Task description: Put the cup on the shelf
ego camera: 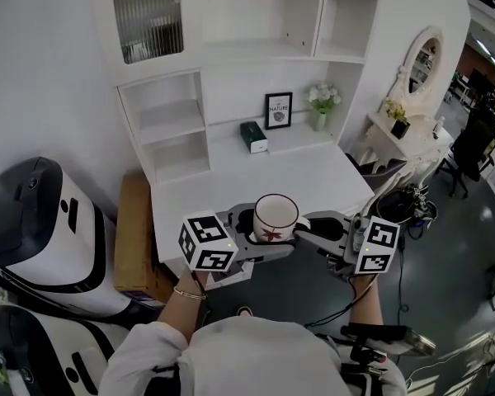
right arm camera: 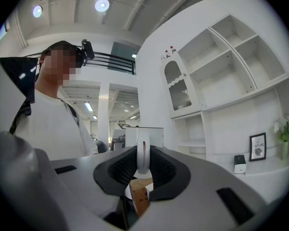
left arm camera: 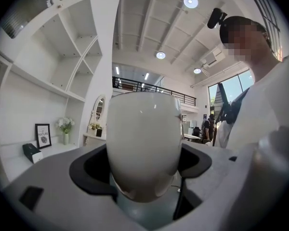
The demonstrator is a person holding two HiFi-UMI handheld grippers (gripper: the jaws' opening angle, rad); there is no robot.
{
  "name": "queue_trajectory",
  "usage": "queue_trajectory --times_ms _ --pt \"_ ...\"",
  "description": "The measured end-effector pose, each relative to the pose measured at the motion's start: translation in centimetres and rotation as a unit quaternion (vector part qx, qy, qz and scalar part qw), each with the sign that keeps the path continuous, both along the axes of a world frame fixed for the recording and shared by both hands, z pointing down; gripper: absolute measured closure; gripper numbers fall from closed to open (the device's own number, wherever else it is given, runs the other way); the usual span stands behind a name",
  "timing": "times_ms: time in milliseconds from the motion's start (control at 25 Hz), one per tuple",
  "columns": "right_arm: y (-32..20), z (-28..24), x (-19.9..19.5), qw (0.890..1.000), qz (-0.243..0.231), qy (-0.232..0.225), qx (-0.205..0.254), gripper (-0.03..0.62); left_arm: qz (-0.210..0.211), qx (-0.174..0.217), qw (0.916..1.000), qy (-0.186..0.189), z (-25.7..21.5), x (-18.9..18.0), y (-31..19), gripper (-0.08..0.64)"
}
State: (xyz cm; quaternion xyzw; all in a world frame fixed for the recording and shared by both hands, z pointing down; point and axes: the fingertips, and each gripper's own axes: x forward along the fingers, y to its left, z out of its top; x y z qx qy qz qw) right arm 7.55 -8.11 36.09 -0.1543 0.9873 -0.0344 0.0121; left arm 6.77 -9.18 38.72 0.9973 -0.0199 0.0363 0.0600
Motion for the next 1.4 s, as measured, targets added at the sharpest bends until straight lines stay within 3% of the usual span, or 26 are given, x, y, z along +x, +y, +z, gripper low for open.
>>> queue_trajectory --times_ms 560,1040,1400 --pt "-9.8 0.2 1.9 1.0 -0.015 0.006 -0.021 0.514 -0.012 -0.018 0.9998 0.005 0.3 1.9 -9.6 0.186" --pt "-13.8 0.3 2.1 0.999 -0.031 0.009 -0.026 0.514 -0.024 -0.022 0.9993 -0.017 0.6 2.2 -13.6 0.186" --pt "-18.0 1.2 1.8 0.996 -0.08 -0.005 -0.038 0.514 -0.079 -0.041 0.9956 -0.027 1.5 1.7 -17.6 0.186"
